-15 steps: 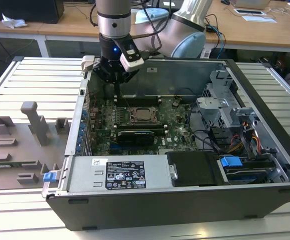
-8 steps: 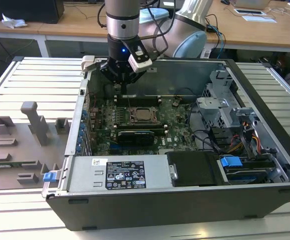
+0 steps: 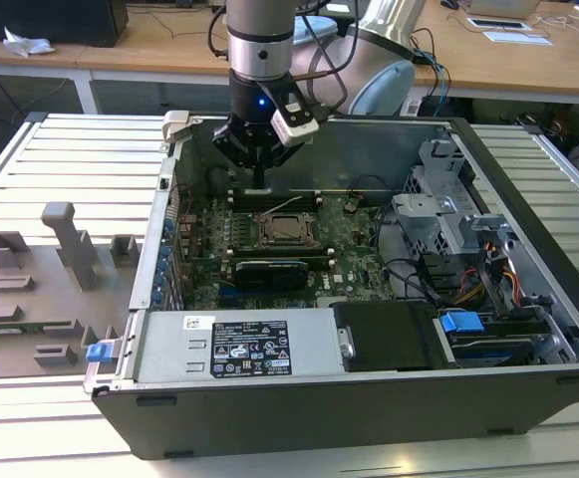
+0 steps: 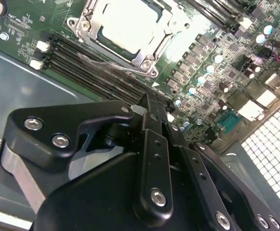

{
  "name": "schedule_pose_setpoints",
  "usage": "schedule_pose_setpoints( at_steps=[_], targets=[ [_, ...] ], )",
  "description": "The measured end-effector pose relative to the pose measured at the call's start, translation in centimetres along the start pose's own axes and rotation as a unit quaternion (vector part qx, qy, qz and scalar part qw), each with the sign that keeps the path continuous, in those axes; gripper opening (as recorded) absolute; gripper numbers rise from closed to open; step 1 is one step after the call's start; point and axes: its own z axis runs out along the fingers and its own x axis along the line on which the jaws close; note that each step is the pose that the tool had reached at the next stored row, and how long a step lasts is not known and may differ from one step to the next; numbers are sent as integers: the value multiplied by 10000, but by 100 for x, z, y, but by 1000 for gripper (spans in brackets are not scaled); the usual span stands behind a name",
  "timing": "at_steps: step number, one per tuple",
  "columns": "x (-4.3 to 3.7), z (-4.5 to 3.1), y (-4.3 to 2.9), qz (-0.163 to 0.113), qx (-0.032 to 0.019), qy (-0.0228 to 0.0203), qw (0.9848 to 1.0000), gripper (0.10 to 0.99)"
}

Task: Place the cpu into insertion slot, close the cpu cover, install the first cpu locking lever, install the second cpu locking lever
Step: 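Install the first cpu locking lever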

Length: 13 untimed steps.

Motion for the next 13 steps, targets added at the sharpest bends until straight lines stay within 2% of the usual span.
schedule_pose_setpoints(
  at_steps=[13],
  targets=[
    [0,66,0,0,0,0,10000,106]
  ],
)
